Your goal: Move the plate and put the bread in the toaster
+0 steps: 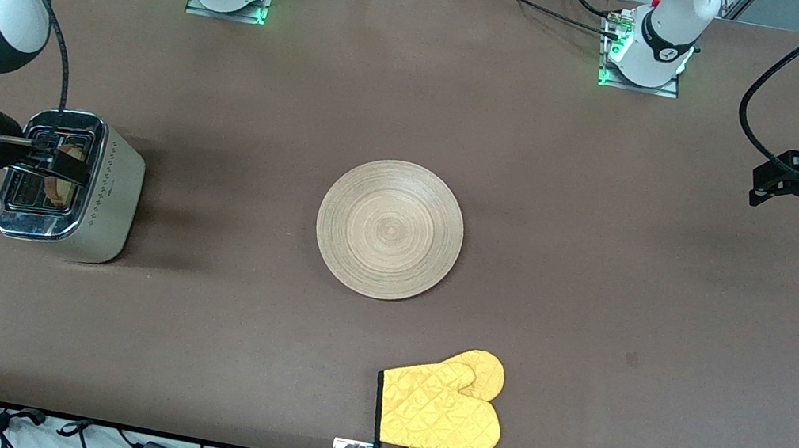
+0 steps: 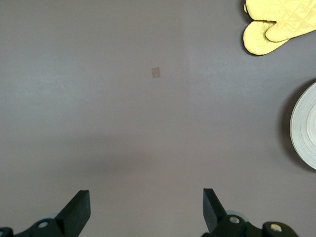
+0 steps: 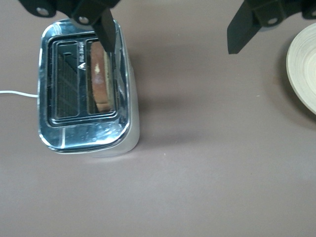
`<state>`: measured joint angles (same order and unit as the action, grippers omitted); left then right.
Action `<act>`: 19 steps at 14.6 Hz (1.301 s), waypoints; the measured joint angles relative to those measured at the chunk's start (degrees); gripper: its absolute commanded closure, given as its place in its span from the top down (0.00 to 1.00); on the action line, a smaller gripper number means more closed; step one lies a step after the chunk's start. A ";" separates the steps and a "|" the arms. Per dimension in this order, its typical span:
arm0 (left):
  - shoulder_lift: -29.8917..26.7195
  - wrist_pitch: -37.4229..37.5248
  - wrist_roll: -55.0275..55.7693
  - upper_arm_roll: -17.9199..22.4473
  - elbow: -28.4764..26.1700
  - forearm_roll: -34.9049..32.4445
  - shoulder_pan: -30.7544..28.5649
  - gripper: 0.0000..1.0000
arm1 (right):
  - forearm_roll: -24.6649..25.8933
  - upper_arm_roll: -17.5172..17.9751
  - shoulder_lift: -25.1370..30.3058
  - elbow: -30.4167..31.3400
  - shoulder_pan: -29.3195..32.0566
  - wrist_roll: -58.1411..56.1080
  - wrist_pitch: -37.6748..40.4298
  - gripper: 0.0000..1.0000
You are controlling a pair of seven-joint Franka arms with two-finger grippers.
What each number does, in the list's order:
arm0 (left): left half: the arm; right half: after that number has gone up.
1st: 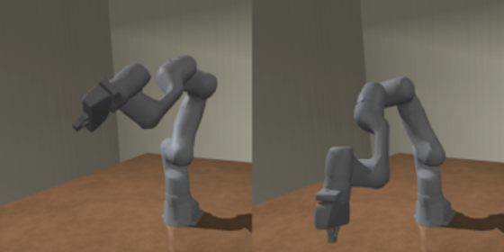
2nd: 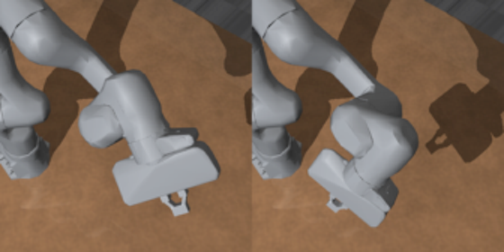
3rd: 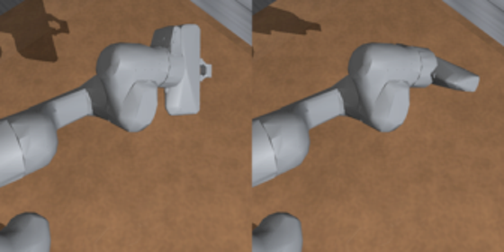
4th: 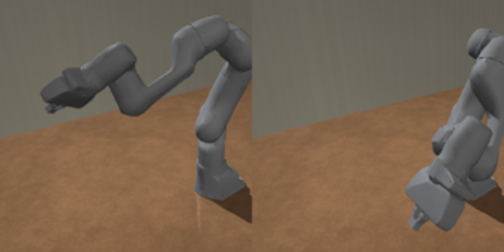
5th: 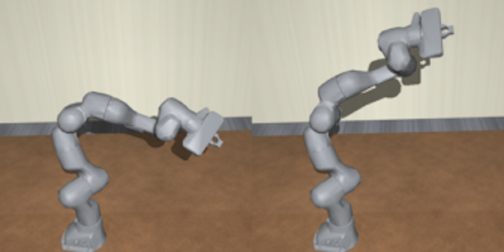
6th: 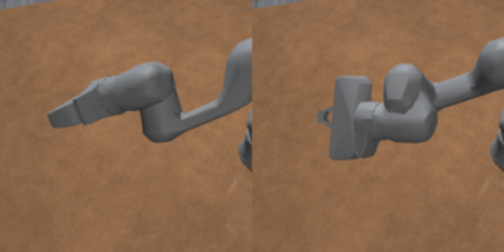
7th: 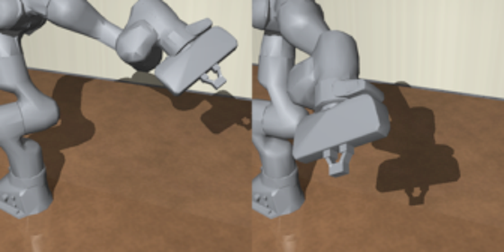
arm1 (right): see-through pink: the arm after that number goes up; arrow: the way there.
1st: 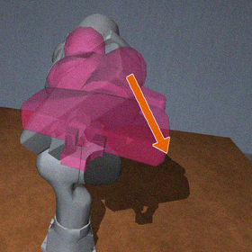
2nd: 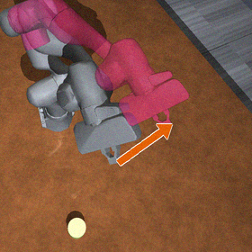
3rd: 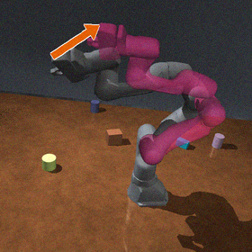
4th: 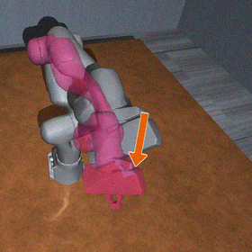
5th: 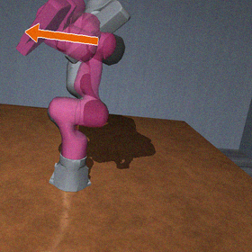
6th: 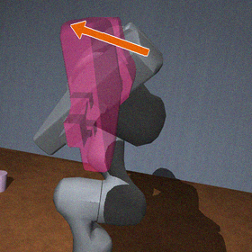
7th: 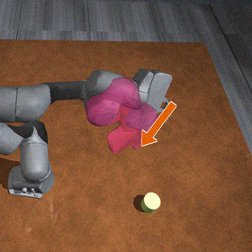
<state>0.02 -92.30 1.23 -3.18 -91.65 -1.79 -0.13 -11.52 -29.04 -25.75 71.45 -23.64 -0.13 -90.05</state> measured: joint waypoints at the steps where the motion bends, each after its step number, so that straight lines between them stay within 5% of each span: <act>1: 0.00 0.00 0.00 0.00 0.00 0.00 0.00 1.00 | -0.07 0.02 0.37 -0.55 0.67 -0.24 -0.06 1.00; 4: 0.02 0.00 0.00 0.00 0.00 0.00 0.00 1.00 | -0.12 4.68 2.93 -0.99 6.28 -0.25 -0.21 1.00; 7: 0.03 0.00 0.00 0.00 0.00 0.00 0.00 1.00 | 3.90 18.00 5.14 -0.97 18.35 -0.33 -1.45 1.00; 9: 0.04 0.00 0.00 0.00 0.00 0.00 0.00 1.00 | 6.08 23.64 6.14 -0.32 23.53 -0.61 -2.34 1.00; 15: 0.07 0.00 0.00 0.00 0.00 0.00 0.00 1.00 | 9.30 26.05 10.55 5.71 24.44 -1.09 -3.01 1.00; 19: 0.08 0.00 0.00 0.00 0.01 0.00 0.00 1.00 | 9.61 26.21 17.98 16.47 24.30 -1.09 -3.51 1.00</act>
<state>0.10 -92.30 1.23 -3.18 -91.63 -1.79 -0.12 -1.91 -2.83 -7.77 87.92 0.65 -1.22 -93.56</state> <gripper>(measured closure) 0.000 0.000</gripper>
